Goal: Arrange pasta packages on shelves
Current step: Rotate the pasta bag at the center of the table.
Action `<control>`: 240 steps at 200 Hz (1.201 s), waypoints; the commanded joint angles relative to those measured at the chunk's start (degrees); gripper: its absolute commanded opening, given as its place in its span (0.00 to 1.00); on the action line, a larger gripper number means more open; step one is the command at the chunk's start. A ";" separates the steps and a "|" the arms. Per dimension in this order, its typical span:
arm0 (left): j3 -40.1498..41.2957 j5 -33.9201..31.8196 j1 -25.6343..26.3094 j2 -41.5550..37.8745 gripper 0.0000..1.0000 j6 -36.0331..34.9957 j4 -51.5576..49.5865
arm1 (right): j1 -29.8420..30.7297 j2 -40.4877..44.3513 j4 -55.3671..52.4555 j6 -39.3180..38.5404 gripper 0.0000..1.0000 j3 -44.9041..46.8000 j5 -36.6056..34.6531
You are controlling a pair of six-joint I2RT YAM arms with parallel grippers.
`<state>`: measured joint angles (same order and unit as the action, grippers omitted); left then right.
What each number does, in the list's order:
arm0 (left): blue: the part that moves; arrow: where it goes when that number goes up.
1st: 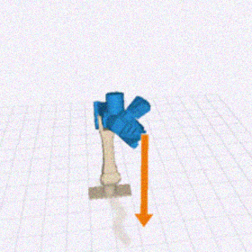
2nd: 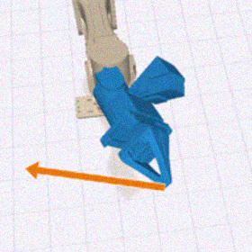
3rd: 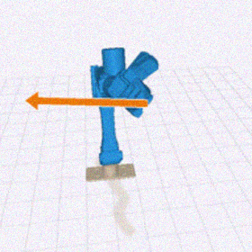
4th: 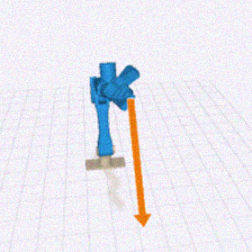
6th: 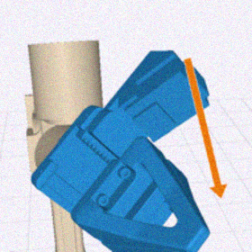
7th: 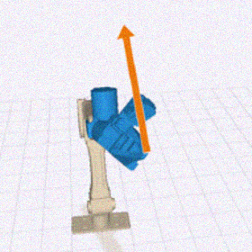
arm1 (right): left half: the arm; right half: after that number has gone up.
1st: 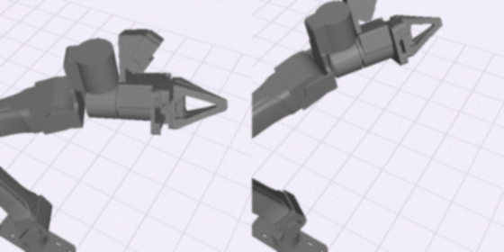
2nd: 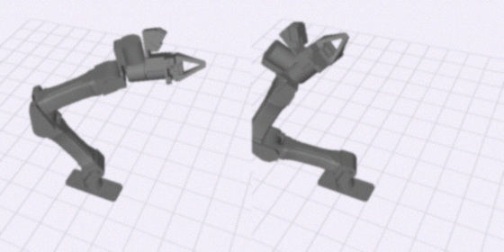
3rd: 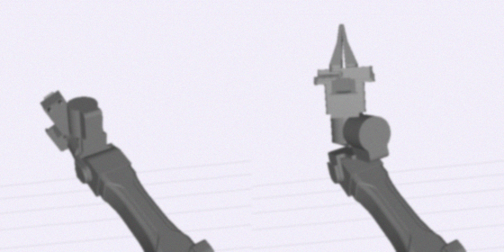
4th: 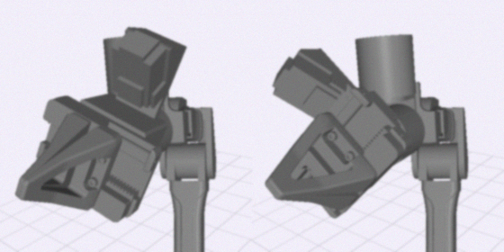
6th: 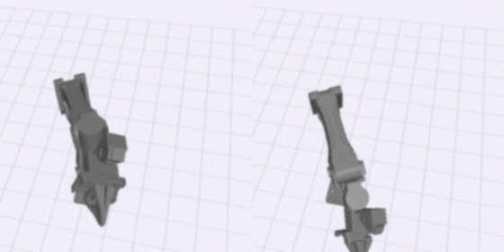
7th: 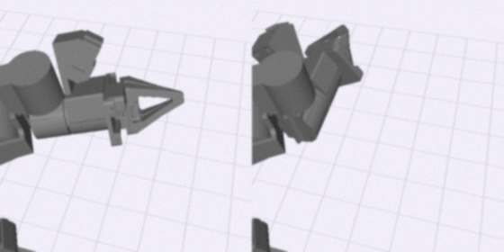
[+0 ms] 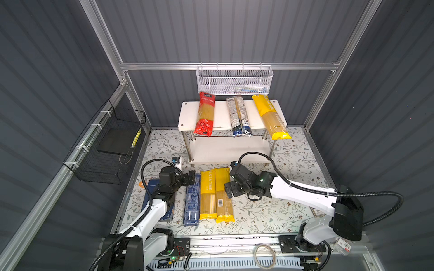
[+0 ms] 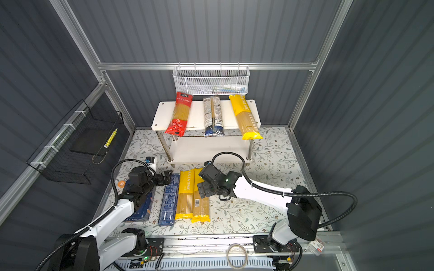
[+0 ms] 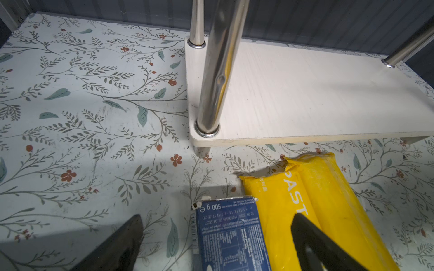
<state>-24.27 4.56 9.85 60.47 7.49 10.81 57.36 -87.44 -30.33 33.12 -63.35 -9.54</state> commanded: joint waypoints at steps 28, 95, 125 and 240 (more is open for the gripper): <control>0.08 0.63 0.44 -1.19 0.99 -1.08 0.97 | -0.02 -4.38 -3.70 5.04 0.99 -1.69 -2.55; 0.56 0.28 0.46 -2.07 0.99 -0.98 1.14 | 0.05 -8.40 -4.07 9.46 0.99 -2.78 -0.95; 0.61 -0.19 0.44 -2.15 0.99 -0.87 1.14 | 0.07 -10.26 -6.40 11.16 0.99 -4.29 -0.67; 0.87 -0.77 0.44 -2.64 0.99 -0.67 1.15 | 0.73 -17.13 -3.96 6.88 0.99 -8.43 2.96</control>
<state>-24.25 3.86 9.82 58.96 7.49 10.83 57.69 -103.35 -33.04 41.98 -70.32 -7.35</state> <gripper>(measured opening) 0.993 0.988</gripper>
